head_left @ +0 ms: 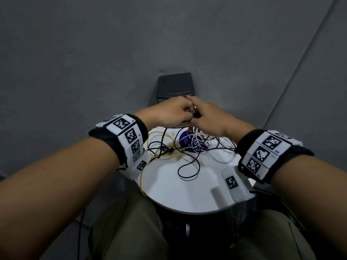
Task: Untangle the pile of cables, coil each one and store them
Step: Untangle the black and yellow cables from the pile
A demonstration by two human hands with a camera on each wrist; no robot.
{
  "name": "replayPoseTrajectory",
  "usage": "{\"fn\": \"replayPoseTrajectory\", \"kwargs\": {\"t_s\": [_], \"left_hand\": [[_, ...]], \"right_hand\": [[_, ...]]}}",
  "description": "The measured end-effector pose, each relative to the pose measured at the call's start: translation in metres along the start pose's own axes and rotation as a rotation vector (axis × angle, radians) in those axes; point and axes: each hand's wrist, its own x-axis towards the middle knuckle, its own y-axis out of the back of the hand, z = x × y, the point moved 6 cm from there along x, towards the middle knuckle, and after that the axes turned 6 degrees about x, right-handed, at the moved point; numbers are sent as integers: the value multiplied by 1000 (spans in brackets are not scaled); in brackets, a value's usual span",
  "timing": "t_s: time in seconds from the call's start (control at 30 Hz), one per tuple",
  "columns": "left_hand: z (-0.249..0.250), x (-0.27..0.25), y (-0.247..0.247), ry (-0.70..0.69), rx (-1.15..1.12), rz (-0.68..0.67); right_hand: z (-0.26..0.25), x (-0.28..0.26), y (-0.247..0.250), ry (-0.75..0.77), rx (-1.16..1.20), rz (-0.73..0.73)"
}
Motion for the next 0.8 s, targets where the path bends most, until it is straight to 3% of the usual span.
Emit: {"fn": "replayPoseTrajectory", "kwargs": {"t_s": [0.13,0.2,0.3,0.43,0.53,0.67,0.8], "left_hand": [[-17,-12,2,28,-159,-44],[-27,-17,0,61,-163,-104],[-41,-20,-6,110,-238,-142],[-47,-22,-11,111,-258,-158],[-49,-18,-7,94,-219,-93],[-44,-6,1,46,-189,38],[-34,1,8,-19,-96,164]], "right_hand": [[15,3,12,-45,240,-28],[17,-2,27,-33,399,43],[33,-6,58,-48,458,315],[70,-10,92,-181,573,733],[92,-17,101,-258,628,895],[110,-11,84,-284,689,852],[92,-2,55,-295,802,594]]}}
